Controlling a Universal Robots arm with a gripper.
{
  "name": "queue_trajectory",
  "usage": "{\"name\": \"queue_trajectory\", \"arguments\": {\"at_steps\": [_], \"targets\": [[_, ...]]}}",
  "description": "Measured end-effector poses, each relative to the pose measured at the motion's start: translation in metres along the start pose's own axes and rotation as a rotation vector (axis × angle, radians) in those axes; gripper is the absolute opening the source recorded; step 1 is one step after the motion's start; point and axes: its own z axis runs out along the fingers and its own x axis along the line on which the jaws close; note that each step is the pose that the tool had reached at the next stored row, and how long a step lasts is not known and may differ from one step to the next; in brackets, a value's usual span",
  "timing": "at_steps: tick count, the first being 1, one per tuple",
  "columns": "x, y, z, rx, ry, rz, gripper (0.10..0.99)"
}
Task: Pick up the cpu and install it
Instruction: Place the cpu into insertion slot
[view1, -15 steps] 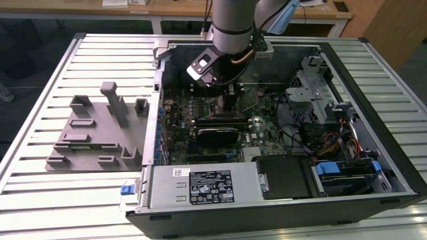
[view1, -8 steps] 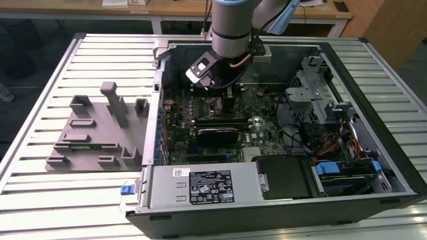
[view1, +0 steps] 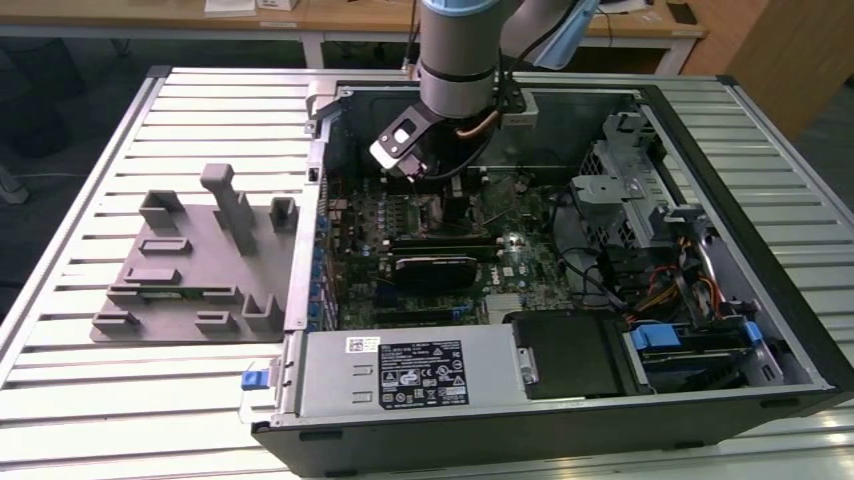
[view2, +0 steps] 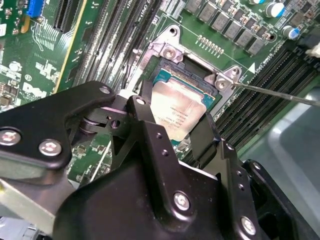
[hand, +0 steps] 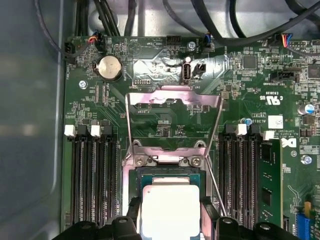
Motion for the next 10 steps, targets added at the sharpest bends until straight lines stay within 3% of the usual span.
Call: {"name": "queue_trajectory", "arguments": {"at_steps": [9,10], "targets": [[-0.0001,-0.0003,0.0058,0.0,0.0001,0.0,0.545],[-0.0001,-0.0005,0.0095,0.0,0.0,0.0,0.545]]}}
